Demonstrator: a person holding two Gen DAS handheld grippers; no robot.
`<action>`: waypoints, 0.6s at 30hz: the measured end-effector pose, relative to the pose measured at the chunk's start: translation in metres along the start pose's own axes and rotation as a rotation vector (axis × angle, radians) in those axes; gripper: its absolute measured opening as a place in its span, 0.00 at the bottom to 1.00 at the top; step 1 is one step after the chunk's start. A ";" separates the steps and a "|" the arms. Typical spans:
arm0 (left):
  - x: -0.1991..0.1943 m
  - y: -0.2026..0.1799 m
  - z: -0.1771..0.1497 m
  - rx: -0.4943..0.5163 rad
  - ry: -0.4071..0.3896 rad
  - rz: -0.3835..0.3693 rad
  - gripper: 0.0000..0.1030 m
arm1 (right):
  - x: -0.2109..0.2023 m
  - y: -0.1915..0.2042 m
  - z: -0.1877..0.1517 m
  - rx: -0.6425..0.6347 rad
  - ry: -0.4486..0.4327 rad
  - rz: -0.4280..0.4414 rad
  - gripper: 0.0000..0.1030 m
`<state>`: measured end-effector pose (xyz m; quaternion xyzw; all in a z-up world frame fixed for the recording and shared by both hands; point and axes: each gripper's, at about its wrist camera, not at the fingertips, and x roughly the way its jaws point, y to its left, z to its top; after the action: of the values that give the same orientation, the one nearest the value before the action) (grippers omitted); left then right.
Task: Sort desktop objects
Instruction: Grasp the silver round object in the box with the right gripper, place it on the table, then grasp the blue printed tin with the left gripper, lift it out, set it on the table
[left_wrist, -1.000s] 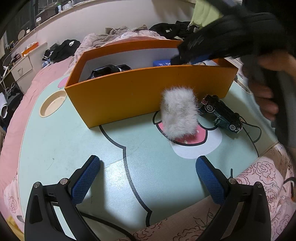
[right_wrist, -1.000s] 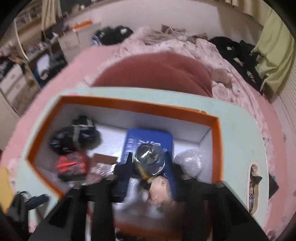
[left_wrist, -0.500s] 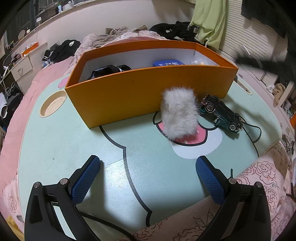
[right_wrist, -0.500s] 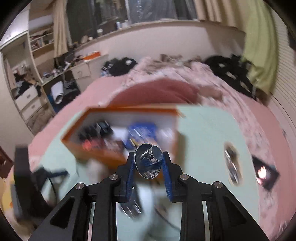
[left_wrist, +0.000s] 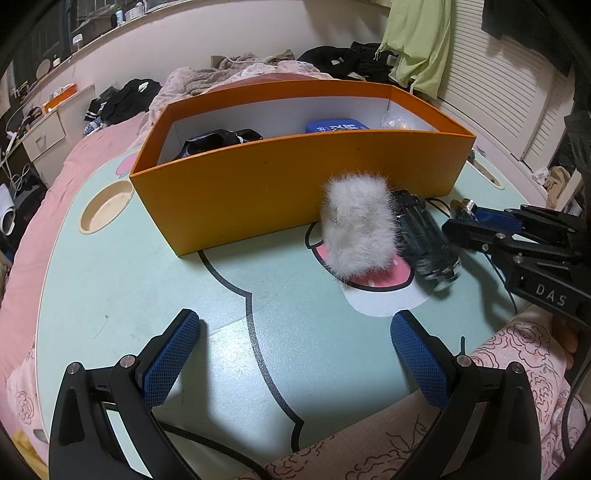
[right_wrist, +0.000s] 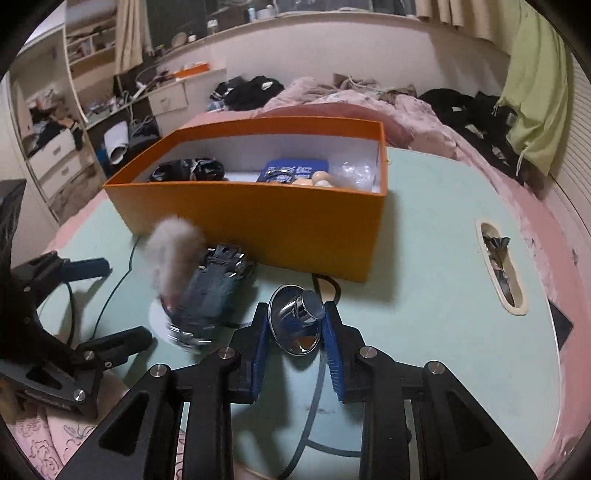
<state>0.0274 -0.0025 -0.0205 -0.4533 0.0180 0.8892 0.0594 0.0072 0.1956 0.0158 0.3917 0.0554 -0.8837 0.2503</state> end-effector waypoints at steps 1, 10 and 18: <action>-0.001 -0.001 -0.001 0.000 0.000 0.000 1.00 | -0.008 -0.006 -0.002 0.025 -0.035 0.002 0.37; 0.000 0.000 -0.001 0.001 0.001 0.003 1.00 | -0.017 -0.009 -0.033 -0.035 -0.069 -0.127 0.77; -0.002 0.000 0.001 -0.009 0.000 0.010 1.00 | -0.015 -0.009 -0.034 -0.049 -0.064 -0.101 0.88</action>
<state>0.0281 -0.0025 -0.0180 -0.4536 0.0165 0.8895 0.0529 0.0341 0.2190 0.0019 0.3535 0.0885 -0.9058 0.2163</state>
